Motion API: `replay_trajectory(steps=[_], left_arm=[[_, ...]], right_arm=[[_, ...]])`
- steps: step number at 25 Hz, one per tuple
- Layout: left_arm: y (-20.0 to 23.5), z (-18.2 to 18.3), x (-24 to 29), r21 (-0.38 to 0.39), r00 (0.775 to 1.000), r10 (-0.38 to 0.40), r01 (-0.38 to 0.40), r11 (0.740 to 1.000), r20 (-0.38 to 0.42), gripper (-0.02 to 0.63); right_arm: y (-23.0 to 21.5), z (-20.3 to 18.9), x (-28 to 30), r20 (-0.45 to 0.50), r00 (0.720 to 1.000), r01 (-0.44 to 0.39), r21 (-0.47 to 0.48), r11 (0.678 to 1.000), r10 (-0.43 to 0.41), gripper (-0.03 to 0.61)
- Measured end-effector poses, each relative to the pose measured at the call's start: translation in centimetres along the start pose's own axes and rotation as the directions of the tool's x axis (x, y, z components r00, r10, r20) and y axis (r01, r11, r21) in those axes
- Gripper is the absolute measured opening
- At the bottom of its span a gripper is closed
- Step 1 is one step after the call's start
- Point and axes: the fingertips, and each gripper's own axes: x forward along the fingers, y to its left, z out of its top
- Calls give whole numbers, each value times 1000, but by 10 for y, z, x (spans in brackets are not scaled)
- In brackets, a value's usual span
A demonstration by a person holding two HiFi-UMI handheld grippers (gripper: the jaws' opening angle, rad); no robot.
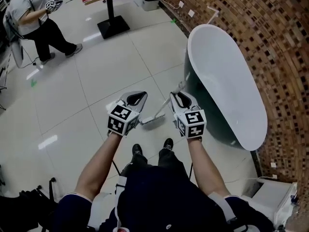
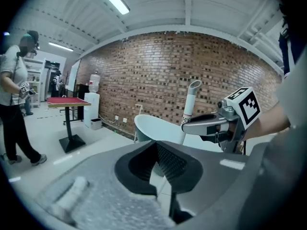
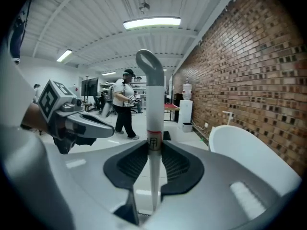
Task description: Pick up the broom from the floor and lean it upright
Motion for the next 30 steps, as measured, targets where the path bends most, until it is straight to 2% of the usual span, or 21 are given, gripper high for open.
replay_trajectory(steps=[4, 7, 13, 17, 19, 30], left_arm=[[-48, 10, 39, 49, 985, -169, 170, 984, -20, 0], [-83, 15, 61, 60, 966, -257, 259, 964, -43, 0], [-142, 13, 98, 94, 918, -386, 393, 915, -88, 0], [-177, 12, 124, 126, 886, -448, 461, 878, -121, 0], [-192, 10, 137, 130, 879, -458, 474, 871, -136, 0], [-260, 0, 222, 86, 858, -472, 496, 864, -204, 0]], right_arm=[[-45, -17, -43, -22, 983, 181, 89, 979, -180, 89], [-72, -24, -69, -33, 964, 266, 131, 955, -264, 89], [-123, -52, -118, -55, 917, 397, 202, 895, -394, 89], [-156, -82, -150, -86, 876, 480, 262, 837, -475, 89], [-170, -95, -160, -103, 867, 496, 281, 822, -488, 89], [-245, -176, -177, -243, 859, 511, 352, 784, -451, 91]])
